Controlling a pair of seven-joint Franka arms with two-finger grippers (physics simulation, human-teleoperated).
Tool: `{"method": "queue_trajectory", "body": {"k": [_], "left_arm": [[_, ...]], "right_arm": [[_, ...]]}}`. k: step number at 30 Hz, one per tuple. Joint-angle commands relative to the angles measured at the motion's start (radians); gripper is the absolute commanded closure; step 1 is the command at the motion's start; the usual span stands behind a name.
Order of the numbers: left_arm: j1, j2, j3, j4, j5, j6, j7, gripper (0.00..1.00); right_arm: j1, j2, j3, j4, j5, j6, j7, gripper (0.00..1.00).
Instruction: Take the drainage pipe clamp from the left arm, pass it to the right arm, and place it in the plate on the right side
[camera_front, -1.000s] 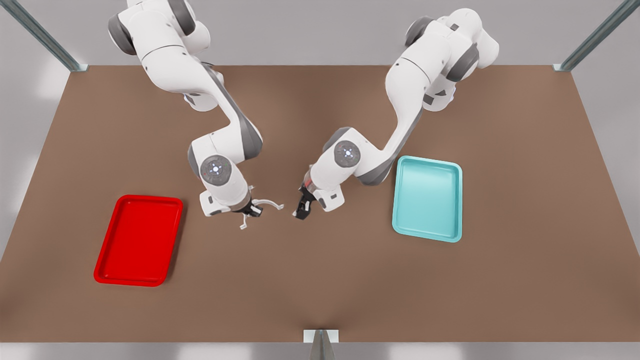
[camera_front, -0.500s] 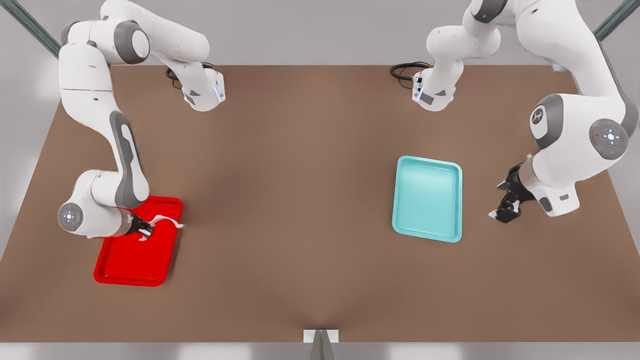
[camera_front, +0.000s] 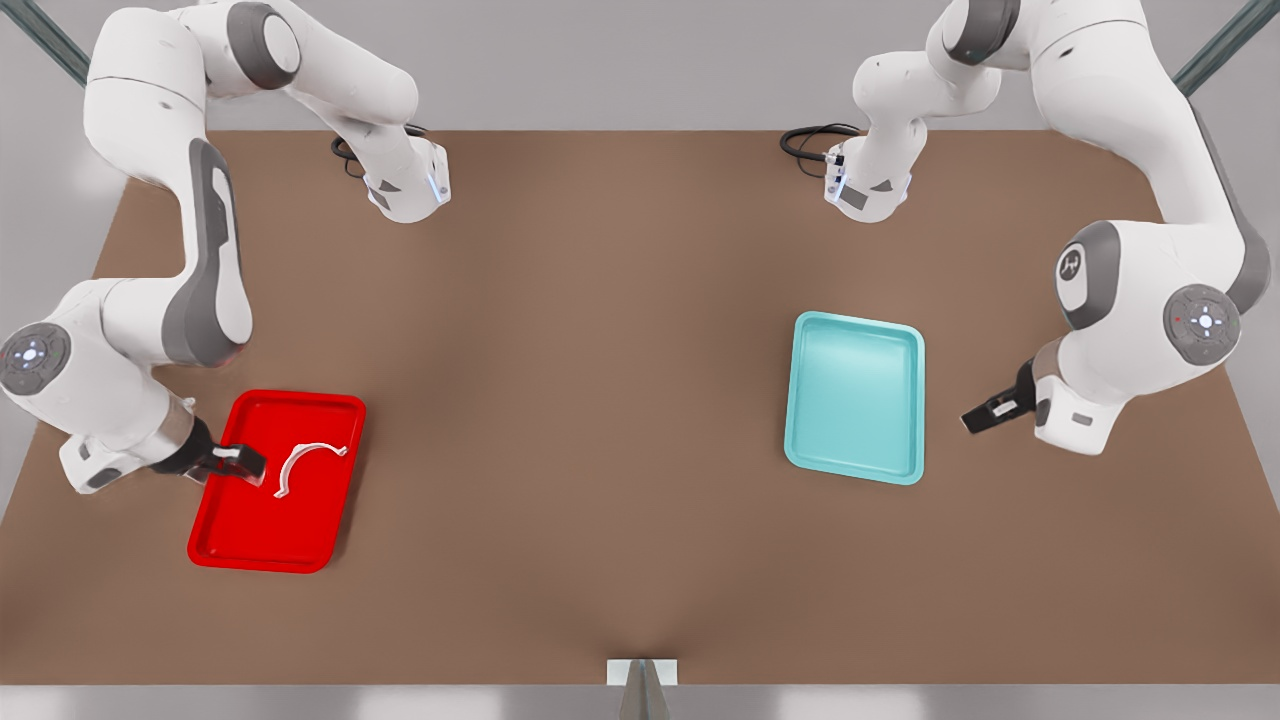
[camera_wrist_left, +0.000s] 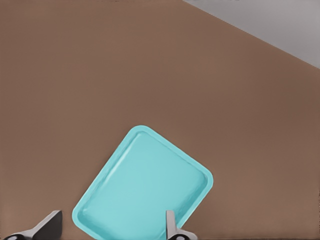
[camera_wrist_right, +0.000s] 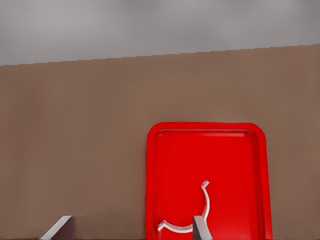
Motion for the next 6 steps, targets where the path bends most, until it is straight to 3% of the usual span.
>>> {"method": "queue_trajectory", "body": {"k": [1, 2, 4, 6], "left_arm": [[-0.002, -0.003, -0.002, 0.01, 0.002, -0.006, 0.48, 0.0], [-0.002, -0.001, -0.002, 0.01, 0.002, -0.005, 0.48, 0.0], [-0.002, -0.001, -0.004, 0.01, 0.002, -0.006, 0.48, 0.0], [-0.002, 0.001, -0.004, 0.01, 0.002, -0.006, 0.48, 0.0]], "right_arm": [[0.089, -0.133, -0.065, 0.024, -0.022, -0.29, -0.077, 0.0], [0.229, -0.184, -0.232, 0.022, 0.029, -0.376, -0.075, 0.0], [0.34, -0.221, -0.323, -0.047, 0.056, -0.396, -0.066, 0.0], [0.31, -0.207, -0.318, -0.05, 0.102, -0.399, -0.08, 0.0]]}}
